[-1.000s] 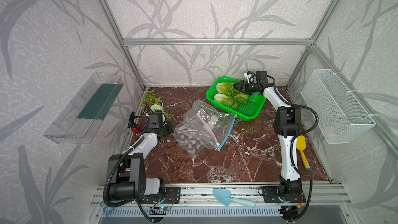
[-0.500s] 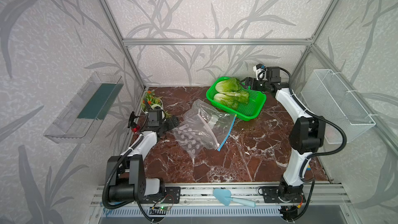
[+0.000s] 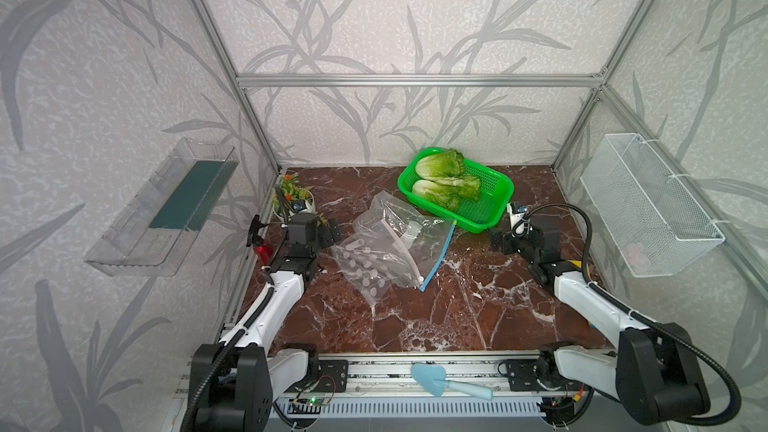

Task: Open the zip-top bag and take out the chinese cabbages
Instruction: Reset both arms

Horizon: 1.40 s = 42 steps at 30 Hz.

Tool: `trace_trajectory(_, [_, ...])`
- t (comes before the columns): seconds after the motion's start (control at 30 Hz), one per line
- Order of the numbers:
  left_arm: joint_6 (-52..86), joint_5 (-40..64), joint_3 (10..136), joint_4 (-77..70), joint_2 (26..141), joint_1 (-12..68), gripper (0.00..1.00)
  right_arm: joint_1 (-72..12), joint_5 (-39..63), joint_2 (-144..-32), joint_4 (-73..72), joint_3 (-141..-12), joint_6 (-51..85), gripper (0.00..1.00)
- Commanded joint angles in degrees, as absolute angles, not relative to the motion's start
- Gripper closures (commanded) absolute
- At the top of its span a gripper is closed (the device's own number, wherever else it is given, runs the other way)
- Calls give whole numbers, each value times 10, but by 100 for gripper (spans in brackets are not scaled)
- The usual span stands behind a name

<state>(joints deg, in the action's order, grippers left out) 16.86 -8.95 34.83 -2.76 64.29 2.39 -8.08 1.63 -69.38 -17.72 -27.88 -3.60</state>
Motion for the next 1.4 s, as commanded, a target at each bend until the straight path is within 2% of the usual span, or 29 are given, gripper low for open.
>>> trace_trajectory(0.0, [110, -187, 300, -138, 648, 26, 1, -80, -33, -730, -333, -247, -64, 1])
trace_trajectory(0.1, [69, -202, 264, -239, 685, 26, 1, -81, -26, -790, -376, -243, -70, 1])
trace_trajectory(0.27, [34, -195, 229, -392, 780, 22, 1, -82, -32, -882, -529, -207, -73, 1])
trace_trajectory(0.37, [26, -141, 212, -473, 837, 14, 1, -80, -32, -868, -459, -232, -69, 1])
trace_trajectory(0.43, [16, -130, 213, -525, 884, 13, 1, -74, -29, -875, -464, -236, -62, 1])
trace_trajectory(0.53, [22, -119, 231, -454, 866, 11, 1, -66, -20, -873, -442, -244, -54, 1])
trace_trajectory(1.07, [23, -95, 239, -448, 872, 1, 1, -63, -18, -874, -441, -245, -53, 1])
trace_trajectory(1.37, [34, -122, 237, -452, 872, 1, 1, -63, -18, -874, -442, -245, -53, 1])
